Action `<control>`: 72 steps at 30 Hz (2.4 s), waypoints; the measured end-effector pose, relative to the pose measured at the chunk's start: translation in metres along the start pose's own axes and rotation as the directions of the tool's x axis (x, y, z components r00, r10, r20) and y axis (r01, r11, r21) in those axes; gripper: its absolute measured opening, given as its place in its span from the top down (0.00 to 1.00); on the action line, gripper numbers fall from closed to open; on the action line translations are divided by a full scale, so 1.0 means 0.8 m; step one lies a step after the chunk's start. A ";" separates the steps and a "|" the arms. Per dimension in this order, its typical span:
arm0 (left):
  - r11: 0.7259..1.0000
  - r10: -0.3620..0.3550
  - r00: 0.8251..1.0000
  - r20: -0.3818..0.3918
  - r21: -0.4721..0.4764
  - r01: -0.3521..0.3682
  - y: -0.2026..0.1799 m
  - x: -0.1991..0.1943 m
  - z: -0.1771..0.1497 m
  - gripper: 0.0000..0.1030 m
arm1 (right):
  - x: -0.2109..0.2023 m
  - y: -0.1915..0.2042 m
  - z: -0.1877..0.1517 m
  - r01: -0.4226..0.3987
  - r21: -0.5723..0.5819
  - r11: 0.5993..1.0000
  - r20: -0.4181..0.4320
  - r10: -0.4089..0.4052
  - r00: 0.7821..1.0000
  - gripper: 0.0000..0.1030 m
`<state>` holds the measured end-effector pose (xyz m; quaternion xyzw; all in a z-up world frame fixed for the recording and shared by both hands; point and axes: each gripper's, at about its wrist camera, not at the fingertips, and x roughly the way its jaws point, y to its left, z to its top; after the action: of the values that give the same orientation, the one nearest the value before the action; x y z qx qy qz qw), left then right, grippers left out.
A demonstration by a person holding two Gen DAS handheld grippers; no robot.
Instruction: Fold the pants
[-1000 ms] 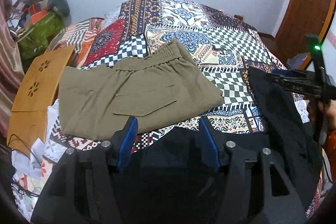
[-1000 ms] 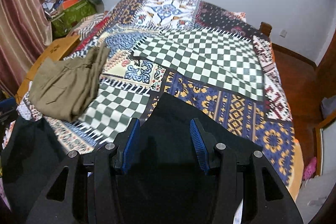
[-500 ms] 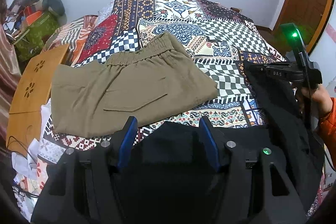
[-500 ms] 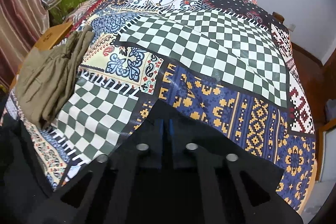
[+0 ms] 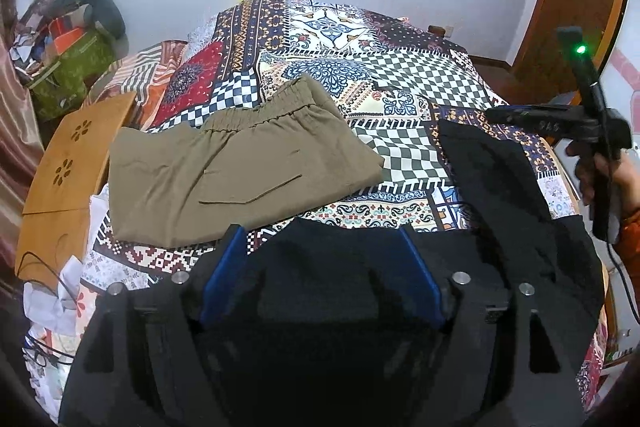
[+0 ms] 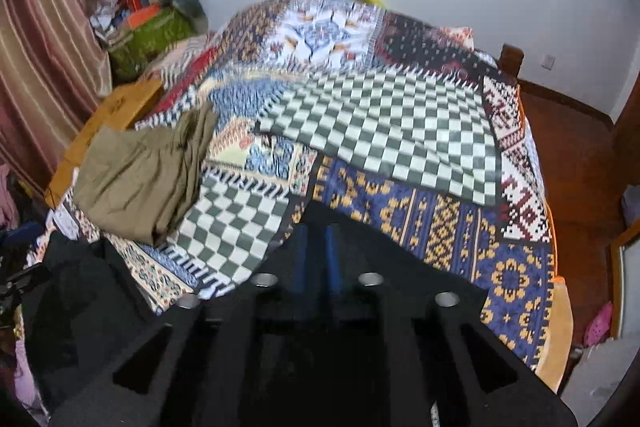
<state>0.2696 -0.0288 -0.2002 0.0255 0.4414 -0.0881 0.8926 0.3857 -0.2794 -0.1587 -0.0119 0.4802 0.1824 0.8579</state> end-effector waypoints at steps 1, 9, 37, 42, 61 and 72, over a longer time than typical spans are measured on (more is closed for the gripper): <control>1.000 0.001 1.000 0.002 -0.001 -0.001 0.000 0.000 0.000 0.22 | 0.007 0.004 -0.002 0.015 -0.019 1.000 -0.010 -0.015 1.000 0.60; 1.000 0.009 1.000 -0.002 -0.016 -0.009 0.011 0.017 0.004 0.20 | 0.069 0.013 0.003 0.033 -0.043 0.999 -0.066 -0.036 0.997 0.59; 0.998 -0.053 0.999 -0.003 0.012 0.053 -0.029 -0.015 -0.003 0.18 | -0.088 -0.045 -0.033 -0.014 0.125 0.992 0.175 -0.008 0.985 0.91; 0.995 -0.094 0.995 -0.036 0.041 0.096 -0.061 -0.023 -0.017 0.18 | -0.169 -0.053 -0.064 -0.006 0.156 0.988 0.258 -0.035 0.966 0.91; 0.954 -0.169 0.961 -0.220 0.207 0.215 -0.184 -0.002 -0.105 0.17 | -0.219 -0.108 -0.324 0.077 0.454 0.888 0.075 -0.124 0.989 0.91; 0.969 -0.144 0.972 -0.183 0.172 0.176 -0.170 -0.013 -0.096 0.13 | -0.201 -0.116 -0.359 0.110 0.476 0.873 -0.058 -0.093 0.994 0.69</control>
<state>0.1786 -0.1519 -0.2343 0.0808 0.5059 -0.1989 0.8354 0.1047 -0.4704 -0.1948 0.1719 0.5235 0.0127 0.8344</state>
